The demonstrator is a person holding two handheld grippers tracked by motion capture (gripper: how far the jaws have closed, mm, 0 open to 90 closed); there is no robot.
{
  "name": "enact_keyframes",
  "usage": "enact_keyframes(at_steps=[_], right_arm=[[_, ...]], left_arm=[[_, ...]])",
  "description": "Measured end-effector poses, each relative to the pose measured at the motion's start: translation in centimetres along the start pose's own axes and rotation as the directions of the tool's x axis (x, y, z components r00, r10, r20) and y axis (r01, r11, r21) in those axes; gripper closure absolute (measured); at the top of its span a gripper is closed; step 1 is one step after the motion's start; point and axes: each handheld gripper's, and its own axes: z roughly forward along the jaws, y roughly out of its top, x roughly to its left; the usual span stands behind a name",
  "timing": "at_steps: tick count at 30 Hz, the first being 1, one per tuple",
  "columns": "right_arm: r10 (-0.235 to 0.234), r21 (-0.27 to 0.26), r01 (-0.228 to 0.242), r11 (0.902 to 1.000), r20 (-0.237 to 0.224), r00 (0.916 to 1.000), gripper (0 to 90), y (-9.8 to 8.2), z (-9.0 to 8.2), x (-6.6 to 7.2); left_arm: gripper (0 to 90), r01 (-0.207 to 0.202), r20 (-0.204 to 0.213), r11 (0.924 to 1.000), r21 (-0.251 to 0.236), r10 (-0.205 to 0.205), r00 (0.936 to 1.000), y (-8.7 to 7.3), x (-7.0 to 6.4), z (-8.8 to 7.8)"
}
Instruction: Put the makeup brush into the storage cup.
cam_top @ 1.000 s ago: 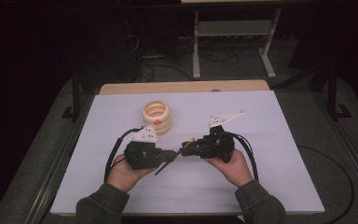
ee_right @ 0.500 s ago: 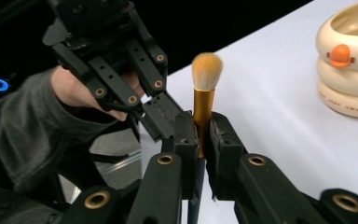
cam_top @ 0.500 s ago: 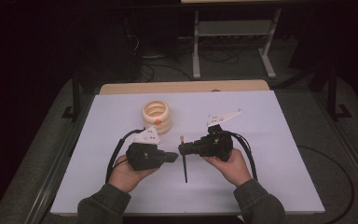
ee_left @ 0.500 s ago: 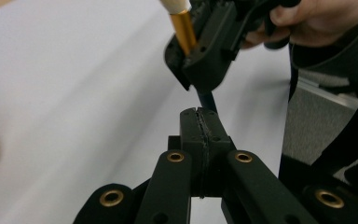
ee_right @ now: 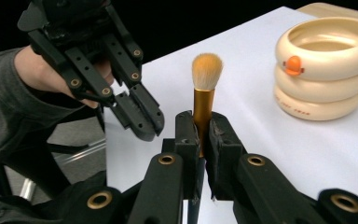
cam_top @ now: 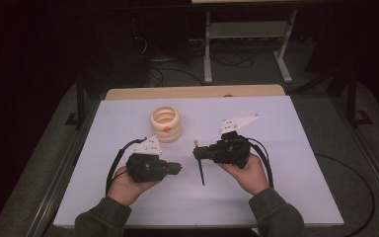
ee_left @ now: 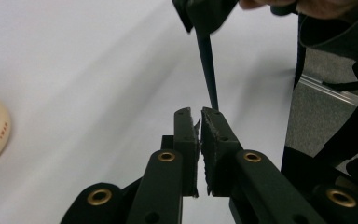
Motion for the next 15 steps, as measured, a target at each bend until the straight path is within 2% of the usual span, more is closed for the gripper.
enact_keyframes(at_steps=[2,8,15], right_arm=[[-0.009,0.005,0.009,0.9999,0.015,0.9998,83.2,0.2,-0.1,0.1],[-0.024,0.006,0.024,0.9997,0.039,0.9990,83.2,0.9,-0.3,0.1],[-0.039,0.014,0.039,0.9991,0.045,0.9982,83.2,1.8,-0.3,0.0]], left_arm=[[81.5,-0.011,-0.008,0.9999,0.011,0.011,0.9999,-0.3,0.2,-0.2],[78.3,0.009,-0.020,0.9999,0.008,-0.008,0.9998,-1.4,0.5,-0.6],[75.9,0.025,-0.032,0.9997,0.004,-0.025,0.9992,-2.4,0.7,-1.2]])
